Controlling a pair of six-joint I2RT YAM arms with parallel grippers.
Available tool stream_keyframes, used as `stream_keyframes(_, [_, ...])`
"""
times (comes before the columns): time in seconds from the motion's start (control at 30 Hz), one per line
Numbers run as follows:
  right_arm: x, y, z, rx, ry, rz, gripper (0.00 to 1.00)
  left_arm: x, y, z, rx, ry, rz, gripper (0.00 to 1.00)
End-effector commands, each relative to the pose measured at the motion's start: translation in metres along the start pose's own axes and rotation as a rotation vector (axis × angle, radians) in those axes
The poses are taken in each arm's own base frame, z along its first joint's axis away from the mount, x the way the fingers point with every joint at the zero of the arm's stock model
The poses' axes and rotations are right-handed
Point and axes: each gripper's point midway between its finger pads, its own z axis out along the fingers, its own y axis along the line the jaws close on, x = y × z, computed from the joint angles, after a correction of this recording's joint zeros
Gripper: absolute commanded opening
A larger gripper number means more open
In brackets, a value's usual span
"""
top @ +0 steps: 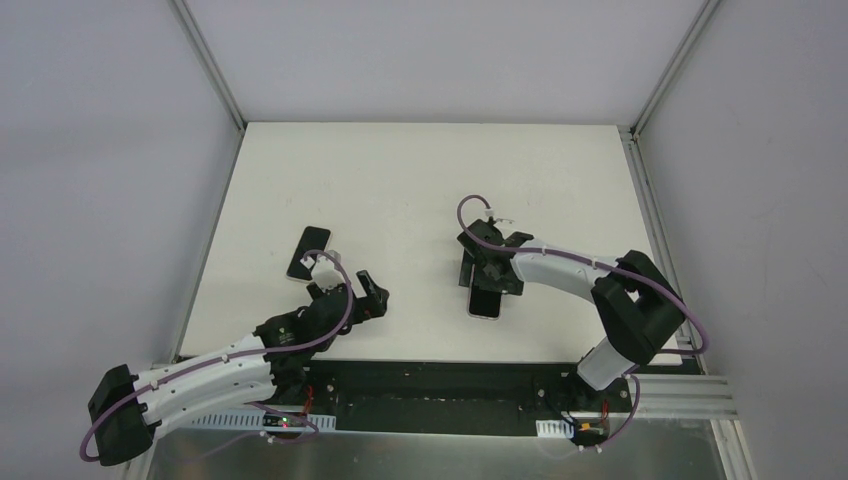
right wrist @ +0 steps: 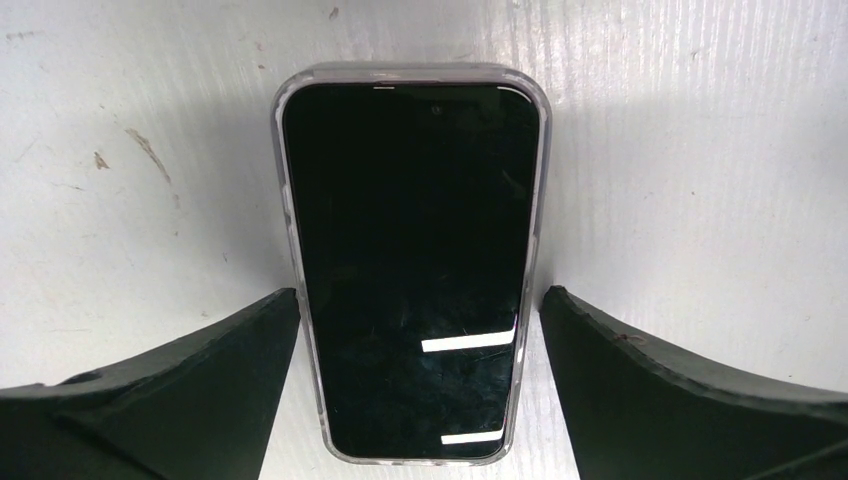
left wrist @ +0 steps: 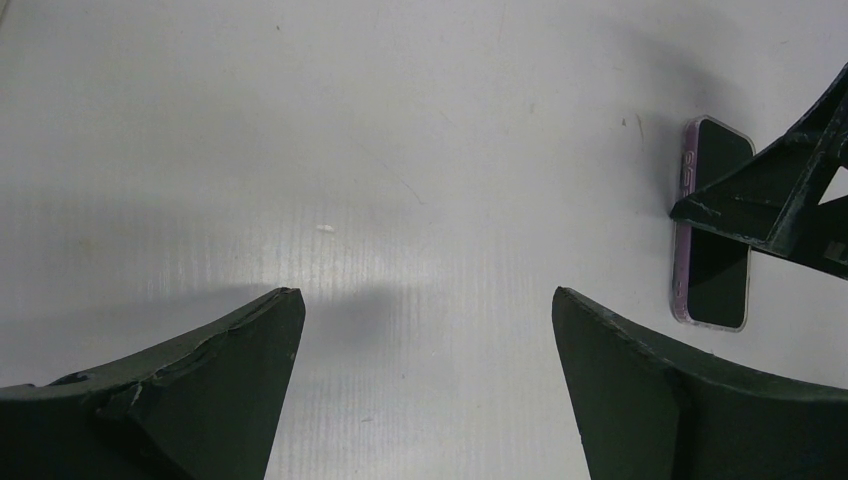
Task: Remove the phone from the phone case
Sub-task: Pick up the phone at the center of the board.
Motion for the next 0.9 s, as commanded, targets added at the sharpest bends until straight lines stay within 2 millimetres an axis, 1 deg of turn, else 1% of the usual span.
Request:
stream_keyframes(0.0, [0.006, -0.003, 0.004, 0.024, 0.039, -0.012, 0.95, -0.005, -0.011, -0.002, 0.023, 0.001, -0.015, 0.98])
stream_keyframes(0.27, [0.010, -0.002, 0.003, 0.009, 0.054, -0.028, 0.86, -0.006, -0.014, -0.002, 0.027, 0.005, -0.006, 0.98])
stream_keyframes(0.43, [0.011, -0.001, 0.003, 0.002, 0.061, -0.028, 0.76, -0.006, -0.015, -0.002, 0.024, 0.007, -0.001, 0.98])
stream_keyframes(0.53, [0.011, -0.001, 0.001, -0.006, 0.053, -0.025, 0.68, -0.007, -0.016, -0.001, 0.023, 0.008, 0.005, 0.98])
stream_keyframes(0.73, [0.005, -0.001, -0.008, -0.025, 0.031, -0.022, 0.41, -0.010, -0.018, -0.001, 0.022, 0.005, 0.013, 0.98])
stream_keyframes(0.8, [0.003, -0.001, -0.012, -0.033, 0.023, -0.021, 0.35, -0.010, -0.019, -0.001, 0.023, 0.006, 0.013, 0.98])
stream_keyframes(0.87, [0.001, -0.001, -0.015, -0.038, 0.018, -0.018, 0.32, -0.011, -0.020, -0.001, 0.022, 0.006, 0.013, 0.98])
